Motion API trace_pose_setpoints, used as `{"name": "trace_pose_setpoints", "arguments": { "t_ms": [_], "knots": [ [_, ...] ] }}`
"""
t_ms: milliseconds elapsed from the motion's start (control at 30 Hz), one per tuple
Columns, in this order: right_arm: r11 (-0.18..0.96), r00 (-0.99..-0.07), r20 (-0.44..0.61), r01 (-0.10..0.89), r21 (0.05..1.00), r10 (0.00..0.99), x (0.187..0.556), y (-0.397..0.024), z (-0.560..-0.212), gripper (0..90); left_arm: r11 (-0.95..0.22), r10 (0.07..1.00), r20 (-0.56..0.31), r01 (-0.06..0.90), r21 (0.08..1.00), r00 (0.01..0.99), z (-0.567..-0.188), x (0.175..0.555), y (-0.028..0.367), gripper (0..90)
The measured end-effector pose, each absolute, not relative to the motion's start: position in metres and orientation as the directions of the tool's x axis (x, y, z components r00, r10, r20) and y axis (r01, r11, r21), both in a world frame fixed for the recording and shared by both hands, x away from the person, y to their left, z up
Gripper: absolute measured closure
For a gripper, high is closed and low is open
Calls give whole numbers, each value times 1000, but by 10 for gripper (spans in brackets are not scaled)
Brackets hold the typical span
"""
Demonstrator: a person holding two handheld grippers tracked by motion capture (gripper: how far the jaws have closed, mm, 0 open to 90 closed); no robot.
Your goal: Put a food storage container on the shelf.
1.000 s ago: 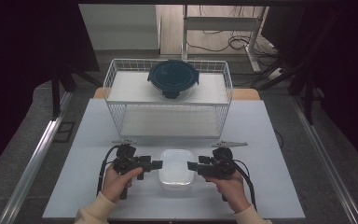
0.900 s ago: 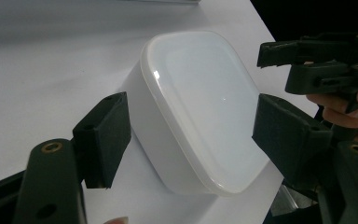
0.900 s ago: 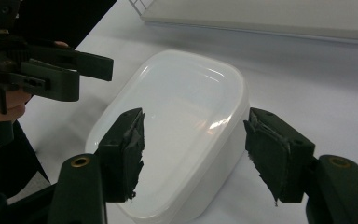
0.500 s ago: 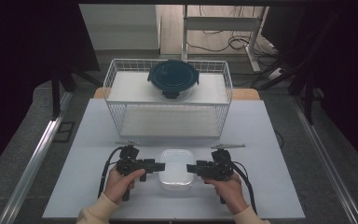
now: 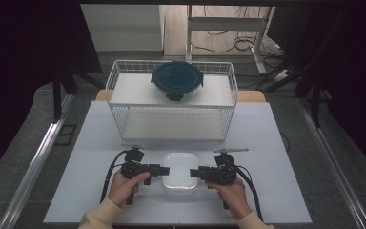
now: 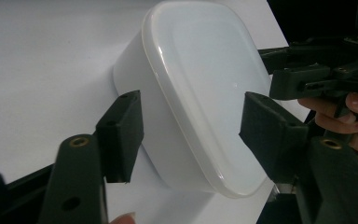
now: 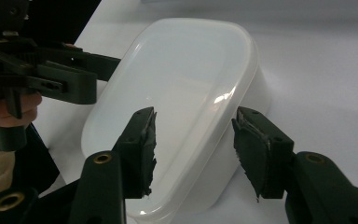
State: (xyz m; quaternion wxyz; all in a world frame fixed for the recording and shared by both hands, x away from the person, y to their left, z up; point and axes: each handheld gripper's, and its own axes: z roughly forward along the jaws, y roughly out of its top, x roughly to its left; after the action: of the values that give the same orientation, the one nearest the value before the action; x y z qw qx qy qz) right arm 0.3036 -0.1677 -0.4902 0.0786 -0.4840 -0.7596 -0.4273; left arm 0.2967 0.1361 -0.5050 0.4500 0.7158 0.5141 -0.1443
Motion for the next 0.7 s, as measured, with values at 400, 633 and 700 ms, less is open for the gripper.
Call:
{"name": "trace_pose_setpoints", "arguments": {
  "t_ms": [400, 633, 700],
  "knots": [
    [81, -428, 630, 862, 501, 648, 305, -177, -493, 667, -22, 574, -722, 888, 459, 387, -510, 294, 140, 640],
    [65, -423, 646, 863, 501, 635, 298, -180, -491, 710, -24, 588, -698, 871, 492, 410, -503, 284, 140, 701],
    [59, -423, 653, 863, 502, 629, 296, -182, -491, 718, -26, 589, -694, 868, 495, 414, -502, 284, 140, 705]
  ]
}}
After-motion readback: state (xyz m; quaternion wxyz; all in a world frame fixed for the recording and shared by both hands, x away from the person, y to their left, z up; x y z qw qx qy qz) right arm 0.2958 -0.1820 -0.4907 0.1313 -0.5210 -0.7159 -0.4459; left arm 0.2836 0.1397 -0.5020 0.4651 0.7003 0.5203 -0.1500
